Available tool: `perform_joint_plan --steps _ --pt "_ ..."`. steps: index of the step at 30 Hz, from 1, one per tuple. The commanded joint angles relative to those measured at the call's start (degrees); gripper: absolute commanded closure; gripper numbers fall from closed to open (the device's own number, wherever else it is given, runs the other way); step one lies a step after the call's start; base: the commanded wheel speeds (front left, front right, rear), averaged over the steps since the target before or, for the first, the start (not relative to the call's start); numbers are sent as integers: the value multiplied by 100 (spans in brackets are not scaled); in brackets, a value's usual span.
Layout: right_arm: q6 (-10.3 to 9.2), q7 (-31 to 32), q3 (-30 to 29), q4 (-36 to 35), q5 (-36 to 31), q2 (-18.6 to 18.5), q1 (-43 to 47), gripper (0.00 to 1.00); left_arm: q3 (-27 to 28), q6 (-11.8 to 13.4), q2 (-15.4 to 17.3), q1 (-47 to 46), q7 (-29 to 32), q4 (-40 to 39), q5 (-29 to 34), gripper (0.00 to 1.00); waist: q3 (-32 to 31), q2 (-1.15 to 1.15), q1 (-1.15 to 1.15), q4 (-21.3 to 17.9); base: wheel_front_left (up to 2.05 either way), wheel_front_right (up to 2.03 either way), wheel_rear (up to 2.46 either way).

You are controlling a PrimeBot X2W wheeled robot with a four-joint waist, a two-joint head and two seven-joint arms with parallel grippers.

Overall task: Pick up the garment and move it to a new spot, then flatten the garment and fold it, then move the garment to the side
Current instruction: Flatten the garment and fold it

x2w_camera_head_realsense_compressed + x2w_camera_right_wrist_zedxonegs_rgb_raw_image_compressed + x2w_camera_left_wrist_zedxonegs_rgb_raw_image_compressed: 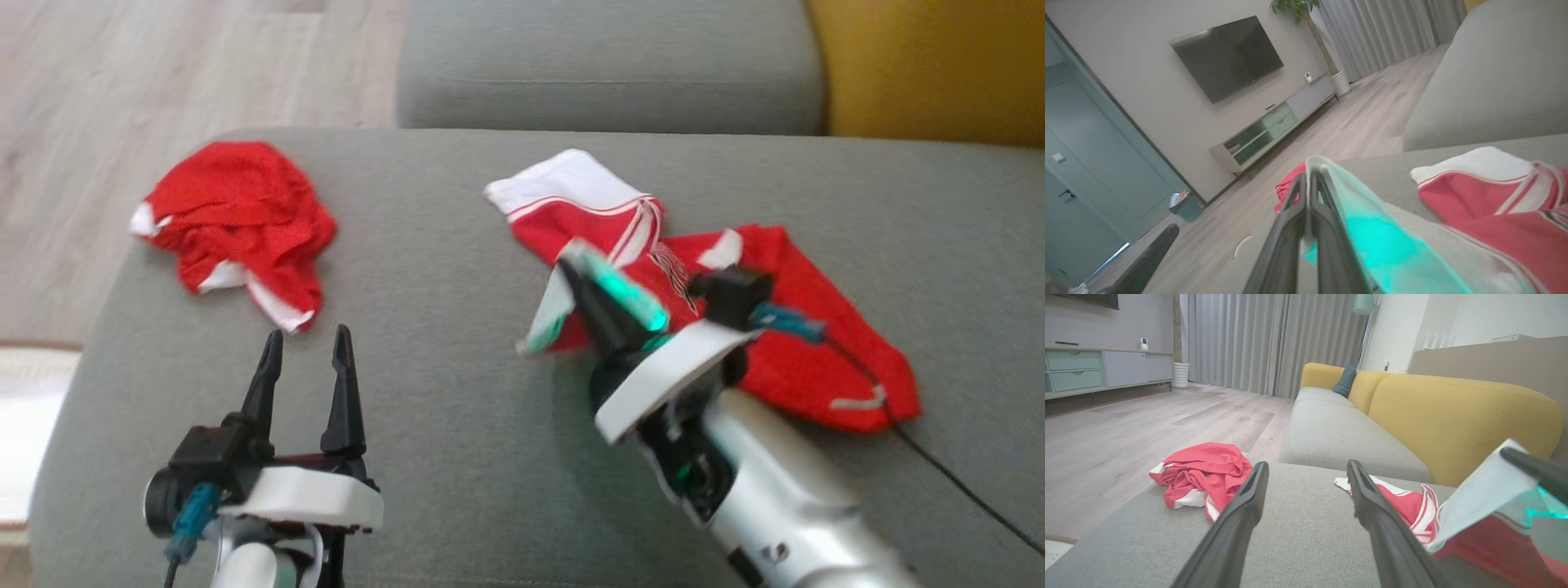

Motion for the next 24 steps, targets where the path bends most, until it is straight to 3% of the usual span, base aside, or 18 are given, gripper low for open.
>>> perform_joint_plan --steps 1,9,10,11,16,24 --pt "-4 -15 319 -14 221 40 -292 100 145 20 -5 -209 -30 -180 -34 0 42 0 0 269 0 0 0" --pt "-4 -291 1637 563 845 40 -749 100 45 86 -5 -162 -30 -100 -112 0 100 0 0 860 0 0 0" --pt "-4 -287 1764 690 907 40 -780 80 42 94 -5 -157 -30 -99 -119 0 103 0 0 905 0 0 0" --pt "-4 -282 1884 836 921 40 -823 0 46 99 -5 -152 -30 -98 -125 0 106 0 0 931 0 0 0" --pt "-4 -144 2263 1383 869 40 -971 0 94 138 -5 -163 -30 -145 -151 0 182 0 0 909 0 0 0" --pt "-4 -73 2322 1514 730 40 -1018 0 225 123 -5 -168 -30 -145 -143 0 75 0 0 389 0 0 0"
